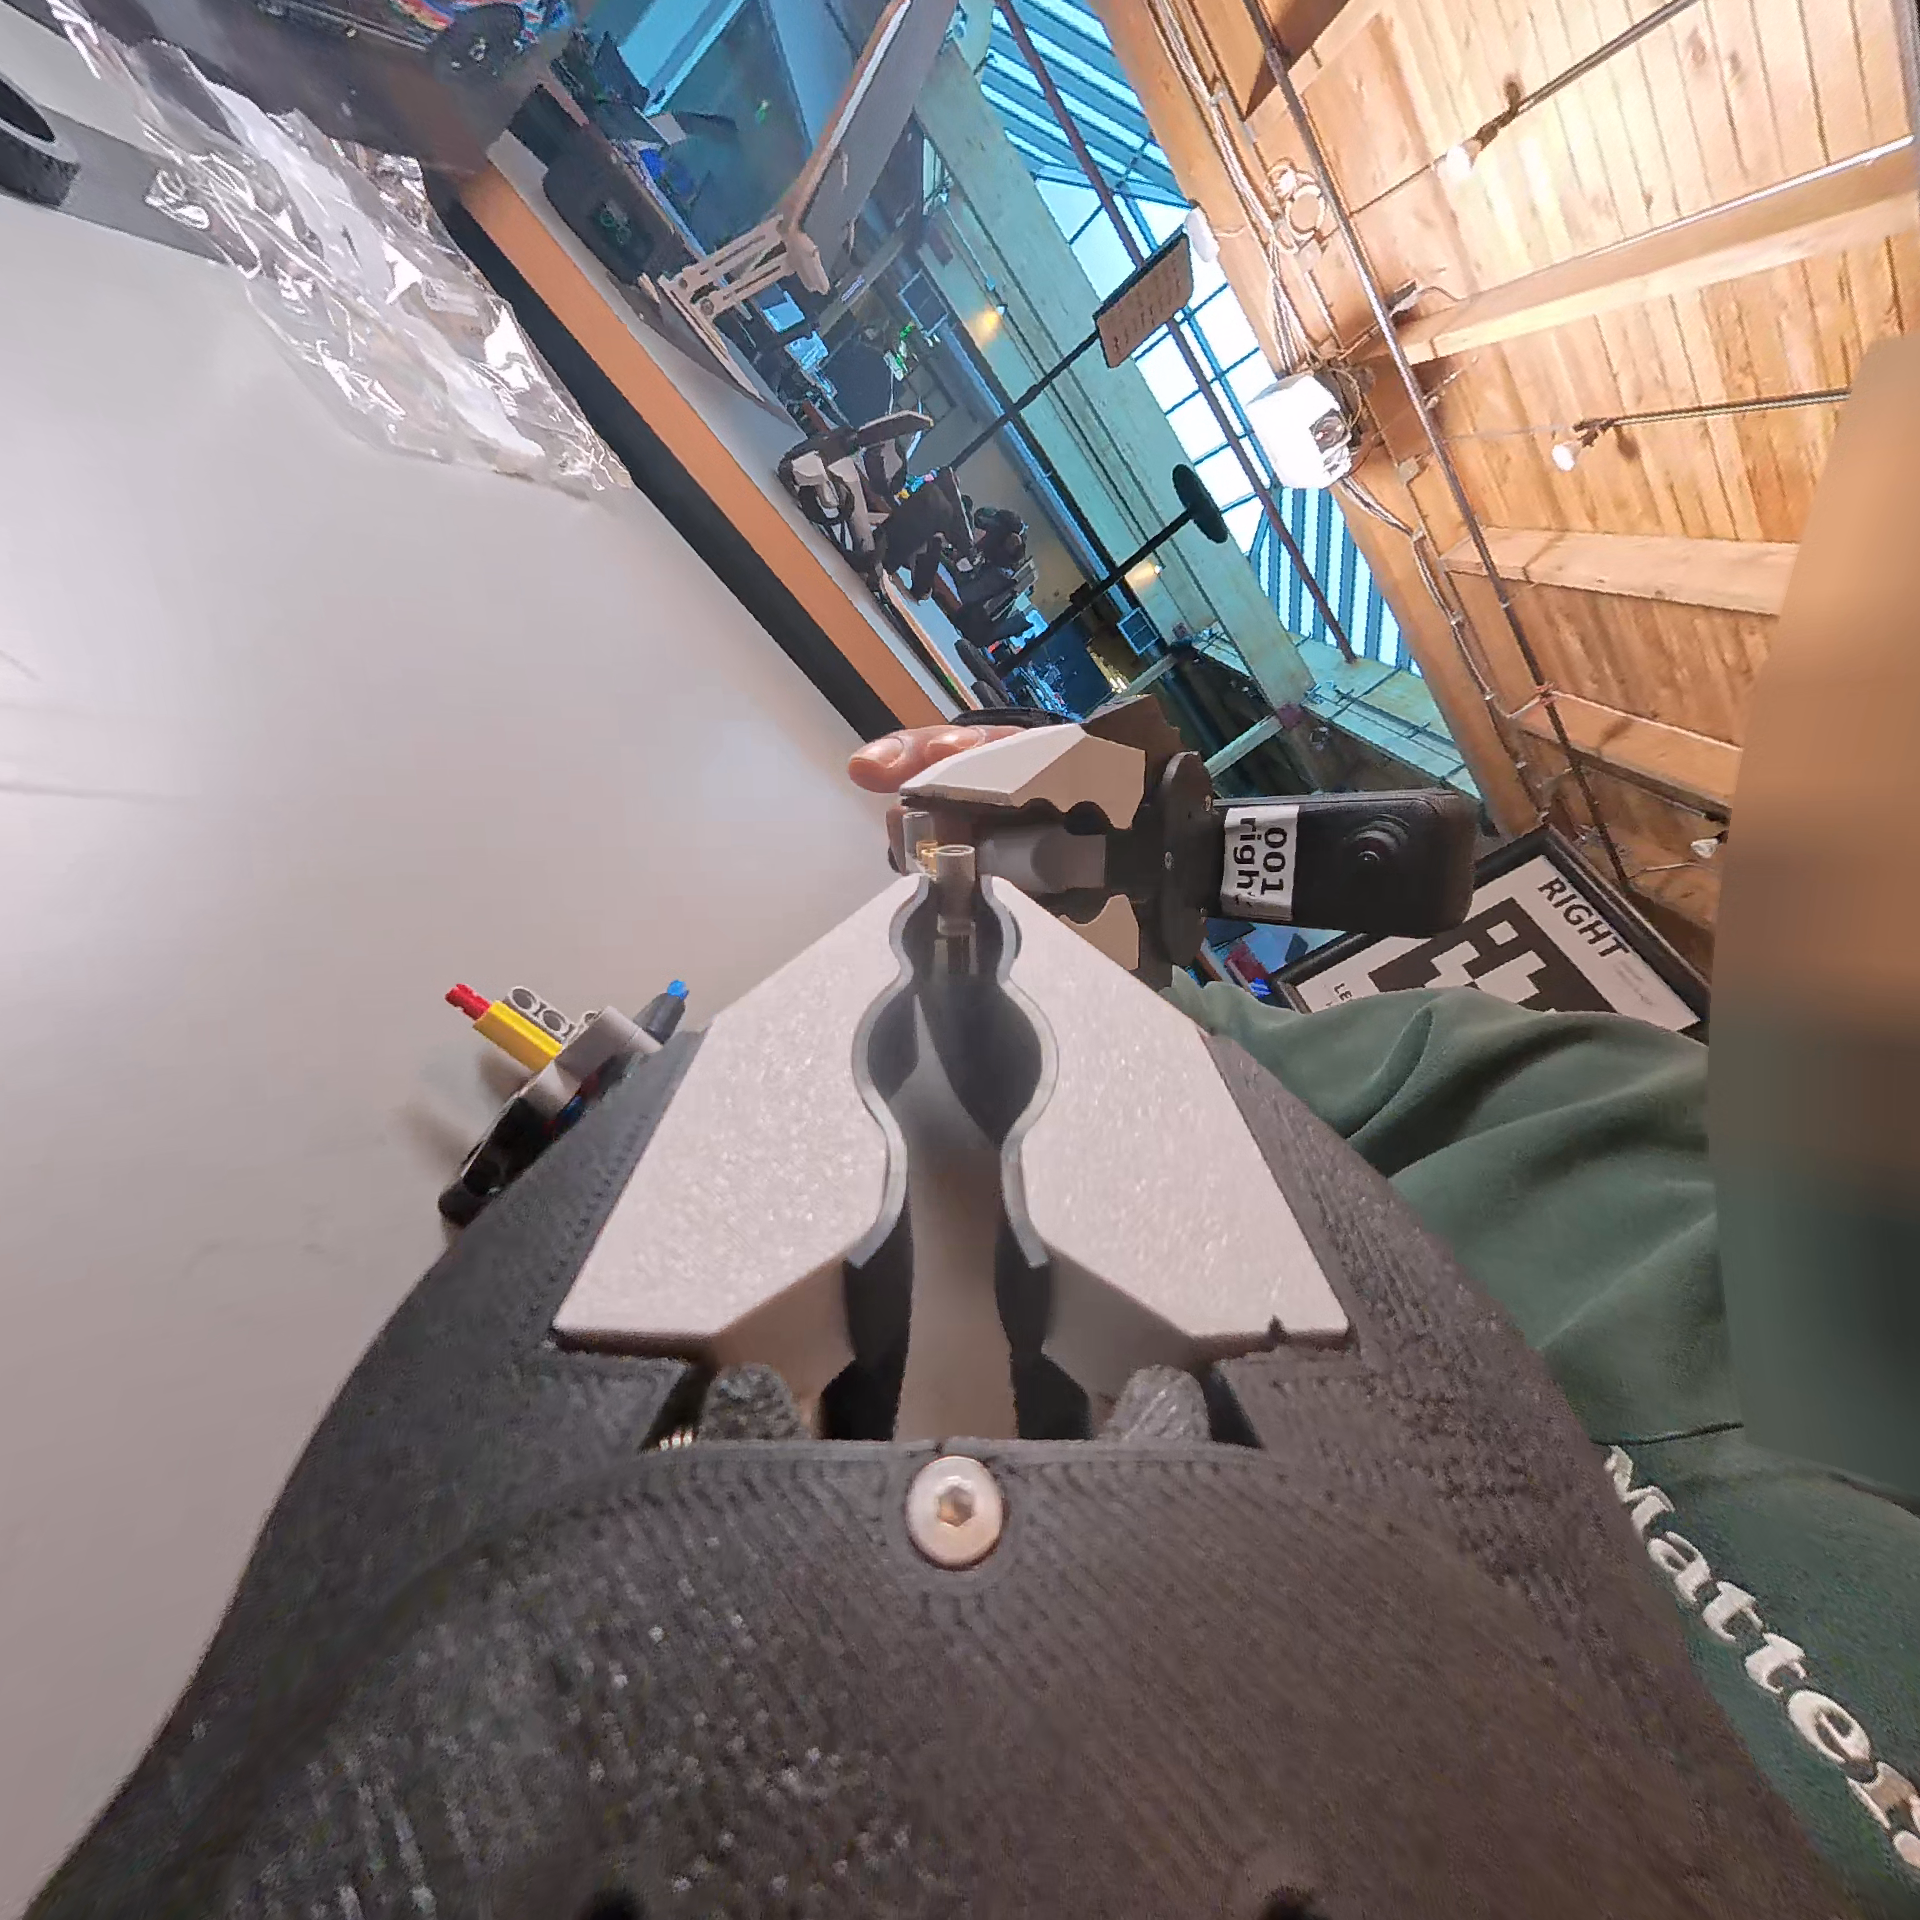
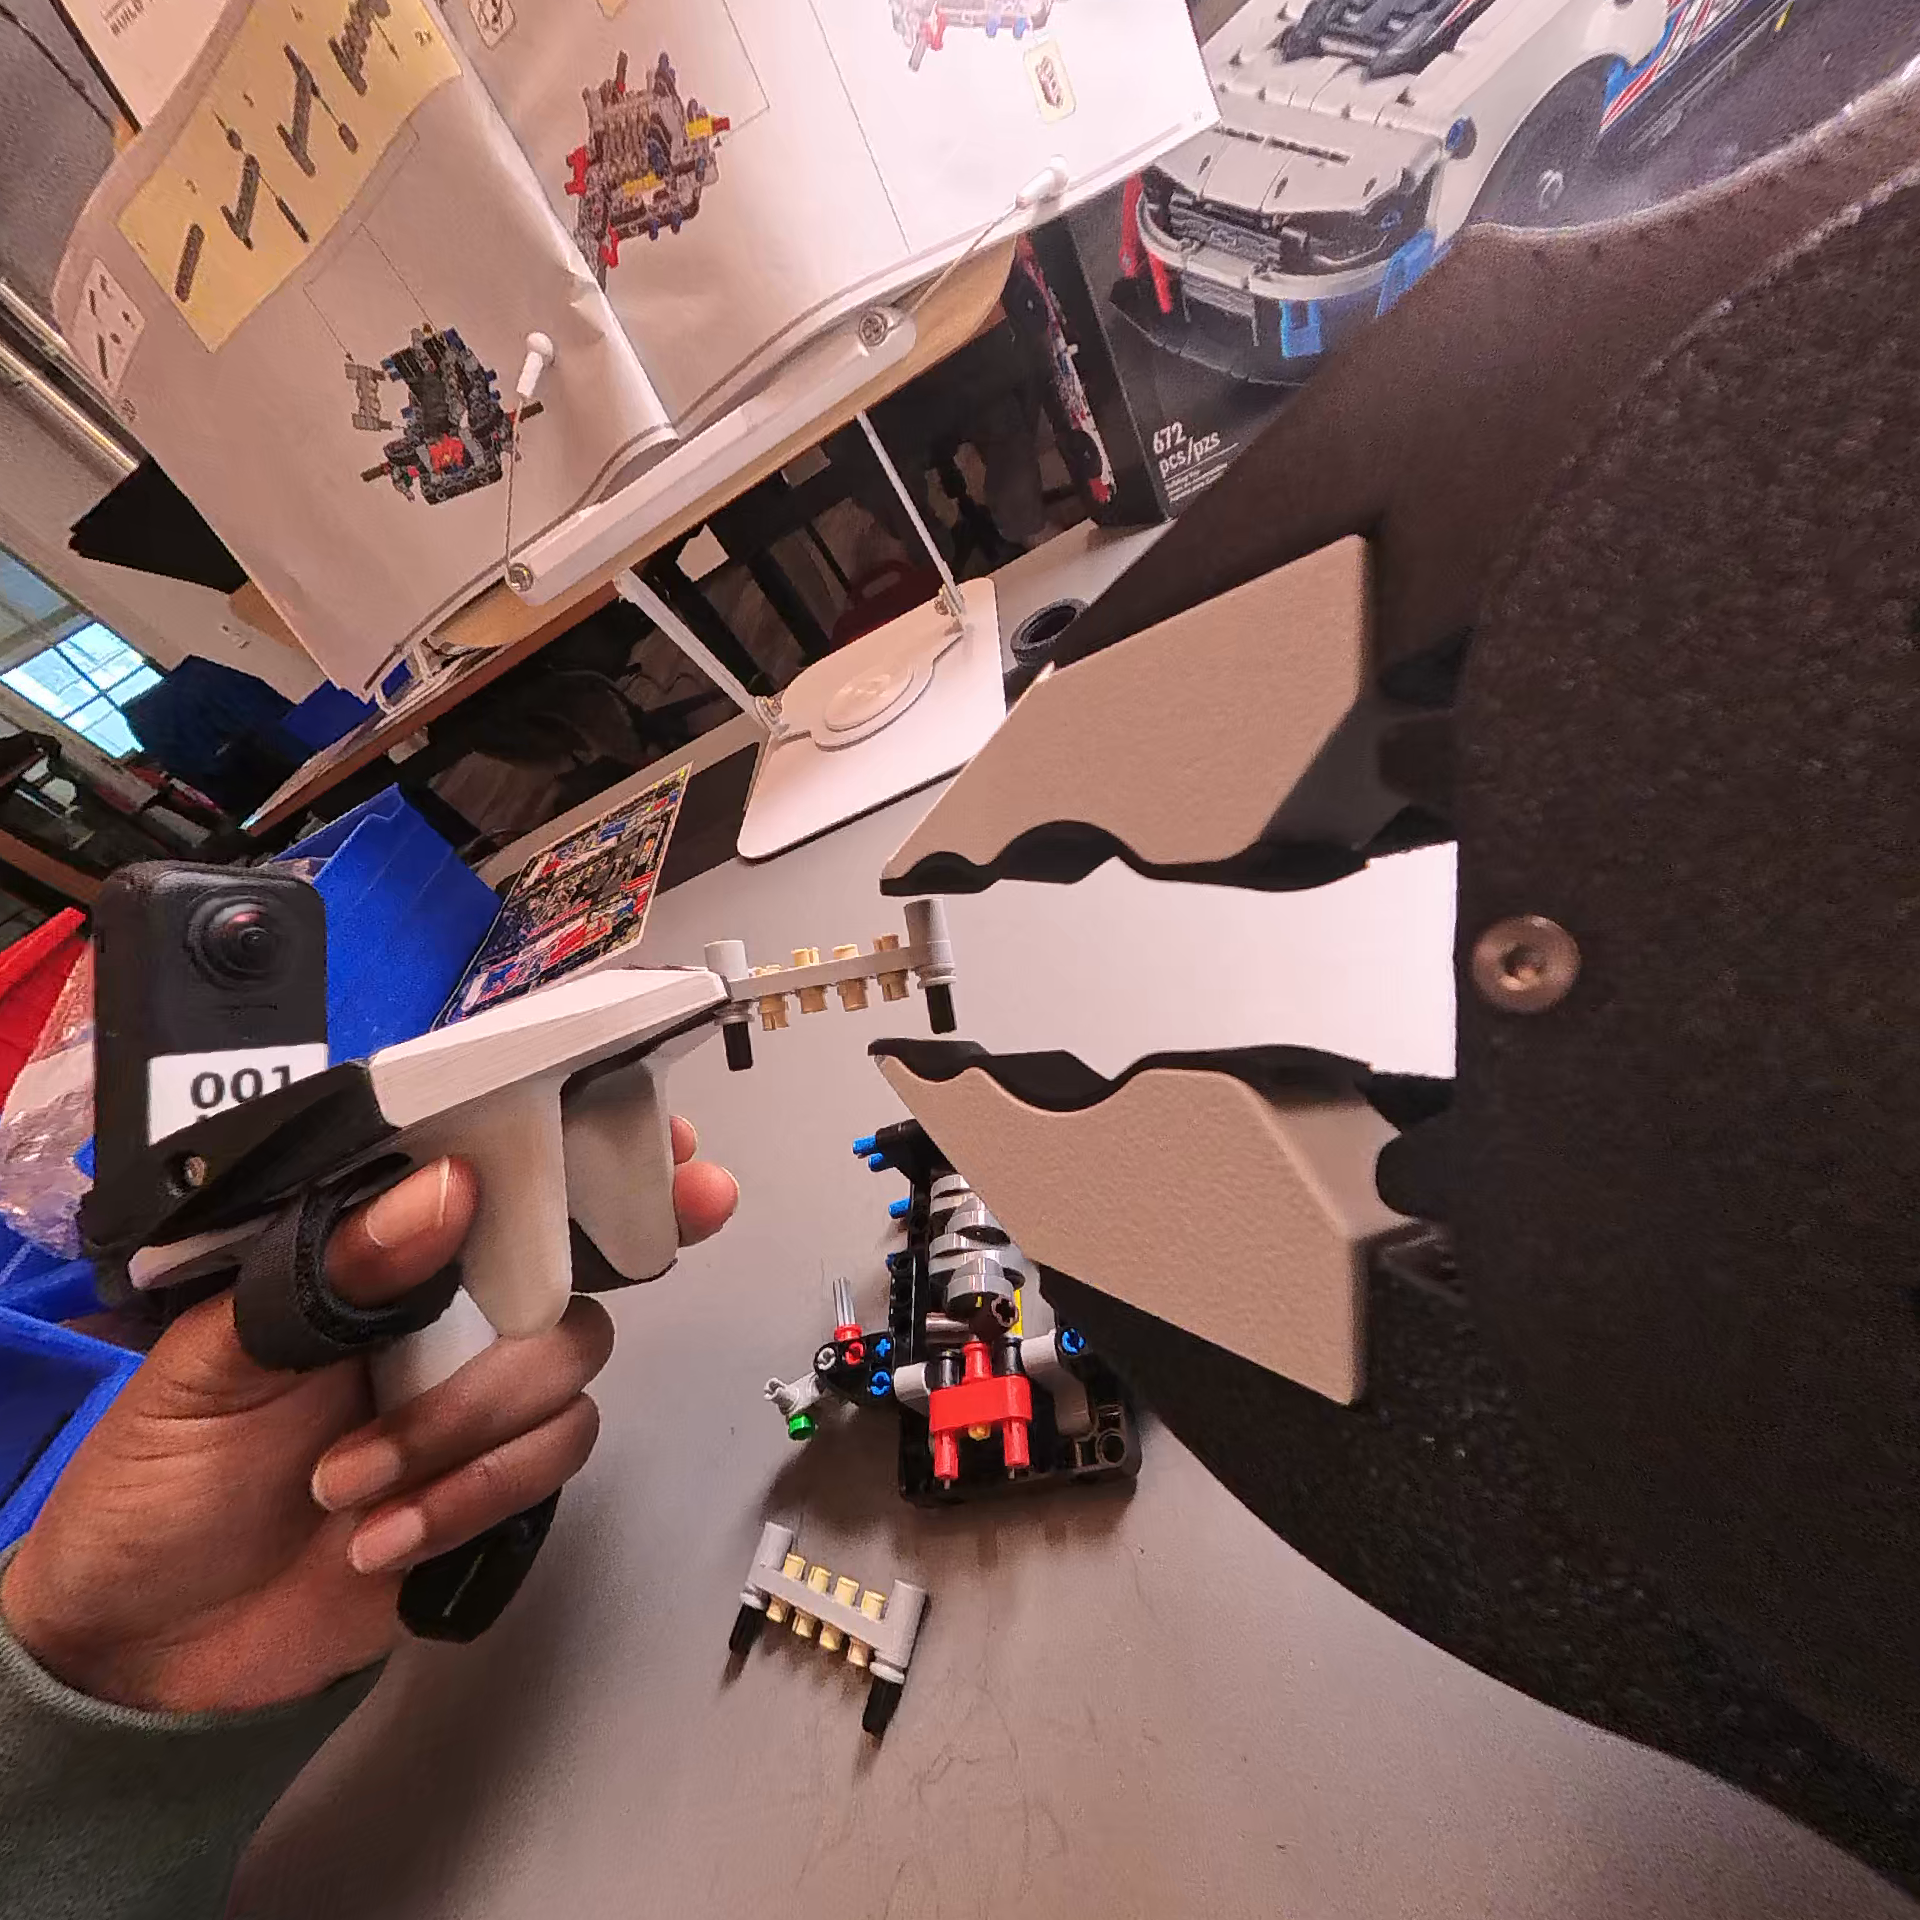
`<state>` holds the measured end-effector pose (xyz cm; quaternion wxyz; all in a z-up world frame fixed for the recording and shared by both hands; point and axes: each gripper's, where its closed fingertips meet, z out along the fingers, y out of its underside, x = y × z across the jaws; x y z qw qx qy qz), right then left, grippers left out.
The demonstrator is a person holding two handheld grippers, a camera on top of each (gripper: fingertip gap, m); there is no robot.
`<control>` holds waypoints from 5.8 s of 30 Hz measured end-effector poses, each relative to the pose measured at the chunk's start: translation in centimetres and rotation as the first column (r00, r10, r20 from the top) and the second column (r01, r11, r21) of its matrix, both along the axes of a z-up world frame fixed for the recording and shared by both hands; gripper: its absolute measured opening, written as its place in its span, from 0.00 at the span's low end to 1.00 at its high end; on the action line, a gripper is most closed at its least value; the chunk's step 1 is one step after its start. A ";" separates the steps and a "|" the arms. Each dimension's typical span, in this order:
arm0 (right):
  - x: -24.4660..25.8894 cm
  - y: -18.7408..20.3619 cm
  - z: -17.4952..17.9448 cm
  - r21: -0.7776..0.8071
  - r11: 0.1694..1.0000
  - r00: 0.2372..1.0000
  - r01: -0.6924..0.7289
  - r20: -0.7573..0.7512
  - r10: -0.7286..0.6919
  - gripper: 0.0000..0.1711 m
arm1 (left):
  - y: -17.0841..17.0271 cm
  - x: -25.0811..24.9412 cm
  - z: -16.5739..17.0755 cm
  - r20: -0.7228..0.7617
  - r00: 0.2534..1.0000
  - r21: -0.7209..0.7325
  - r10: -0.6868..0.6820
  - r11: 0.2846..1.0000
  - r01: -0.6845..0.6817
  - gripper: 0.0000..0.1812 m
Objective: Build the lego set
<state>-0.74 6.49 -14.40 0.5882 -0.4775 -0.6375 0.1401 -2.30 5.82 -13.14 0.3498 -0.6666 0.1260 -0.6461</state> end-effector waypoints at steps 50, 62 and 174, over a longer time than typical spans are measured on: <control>0.8 -0.6 -0.9 -0.200 0.967 0.986 -0.160 -0.072 0.148 0.19 | -1.3 0.8 -0.8 -0.333 0.940 0.429 0.072 0.899 0.084 0.03; 0.7 -1.0 -1.9 -0.260 0.946 0.981 -0.193 -0.060 0.183 0.16 | -1.5 1.0 -2.5 -0.227 0.969 0.157 -0.094 0.979 0.132 0.03; 2.5 -6.0 -7.5 -0.953 0.125 0.958 0.276 0.262 -0.117 0.03 | -6.8 1.8 -10.0 -0.767 0.631 0.314 0.115 0.925 0.213 0.16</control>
